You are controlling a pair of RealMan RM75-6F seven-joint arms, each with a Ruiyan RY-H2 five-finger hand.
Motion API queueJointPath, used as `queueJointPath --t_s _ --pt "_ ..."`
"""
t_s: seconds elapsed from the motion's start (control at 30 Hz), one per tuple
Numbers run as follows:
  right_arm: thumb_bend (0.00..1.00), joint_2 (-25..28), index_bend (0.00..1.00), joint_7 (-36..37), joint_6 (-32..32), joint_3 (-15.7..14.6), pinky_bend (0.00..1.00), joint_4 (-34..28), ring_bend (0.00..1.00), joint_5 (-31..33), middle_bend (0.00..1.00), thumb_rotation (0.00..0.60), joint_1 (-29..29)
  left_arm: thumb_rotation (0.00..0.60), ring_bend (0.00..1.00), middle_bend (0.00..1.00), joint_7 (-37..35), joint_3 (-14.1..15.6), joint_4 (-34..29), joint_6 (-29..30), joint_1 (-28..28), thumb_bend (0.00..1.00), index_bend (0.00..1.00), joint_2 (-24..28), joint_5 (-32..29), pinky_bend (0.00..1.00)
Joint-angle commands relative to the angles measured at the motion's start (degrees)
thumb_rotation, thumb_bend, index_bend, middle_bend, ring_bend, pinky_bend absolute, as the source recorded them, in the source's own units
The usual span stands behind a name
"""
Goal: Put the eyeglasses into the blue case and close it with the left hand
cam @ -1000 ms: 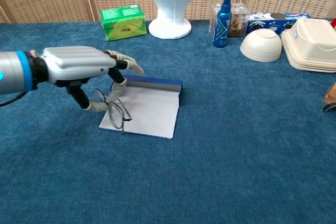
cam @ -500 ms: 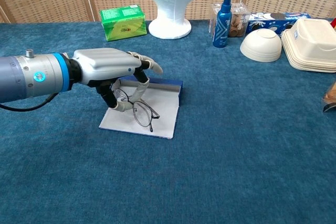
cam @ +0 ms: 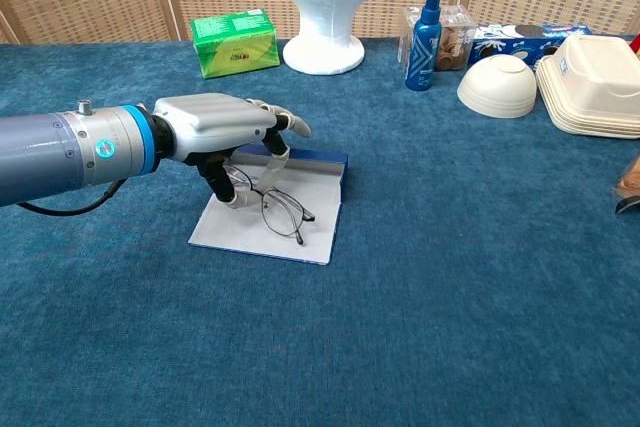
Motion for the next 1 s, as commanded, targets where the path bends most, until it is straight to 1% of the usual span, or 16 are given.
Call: queueJointPath --t_s 0.03,0.1,0.27,0.43,0.53,0.7,0.77,0.9,1.0 --pt "0.18 0.0 0.0 0.0 0.0 0.0 0.17 0.0 0.0 0.0 0.1 0.536 0.0 0.6 0.0 0.07 0.1 -0.1 0.2 0.2 -0.1 0.34 0.55 -0.2 -0.3 0.0" --pt "0.18 0.0 0.0 0.0 0.0 0.0 0.17 0.0 0.0 -0.1 0.1 0.536 -0.1 0.6 0.0 0.07 0.1 -0.1 0.2 0.4 0.0 0.34 0.5 -0.2 -0.5 0.0" --pt "0.19 0.1 0.0 -0.1 0.0 0.0 0.17 -0.1 0.0 -0.2 0.1 0.537 -0.1 0.6 0.0 0.04 0.1 0.1 -0.3 0.6 0.1 0.33 0.35 0.2 -0.5 0.0" --pt "0.18 0.1 0.0 -0.3 -0.1 0.0 0.17 -0.2 0.0 -0.4 0.1 0.537 0.0 0.6 0.0 0.02 0.0 0.4 -1.1 1.3 0.3 0.33 0.27 0.6 0.0 0.0" --pt "0.18 0.1 0.0 -0.4 -0.1 0.0 0.17 -0.3 0.0 -0.5 0.1 0.535 0.0 0.6 0.0 0.0 -0.3 0.7 -2.0 1.4 0.5 0.33 0.21 1.3 0.3 0.0" --pt "0.18 0.1 0.0 -0.5 -0.2 0.0 0.17 -0.3 0.0 -0.6 0.1 0.536 0.1 0.6 0.0 0.0 -0.4 1.8 -4.7 3.9 1.6 0.32 0.06 2.9 3.3 0.0" --pt "0.18 0.0 0.0 -0.5 -0.4 0.0 0.17 -0.3 0.0 -0.8 0.1 0.536 0.2 0.6 0.0 0.0 0.7 2.3 -4.6 5.4 1.9 0.31 0.01 2.6 4.8 0.0" --pt "0.18 0.0 0.0 -0.6 -0.4 0.0 0.17 -0.3 0.0 -1.0 0.1 0.533 0.3 0.6 0.0 0.0 2.3 2.4 -3.8 7.1 2.4 0.29 0.0 1.3 5.3 0.0" --pt "0.19 0.1 0.0 -0.4 -0.1 0.1 0.17 -0.3 0.0 -0.8 0.1 0.536 0.1 0.6 0.0 0.0 3.8 1.9 -3.6 7.1 2.5 0.28 0.0 0.4 3.5 0.0"
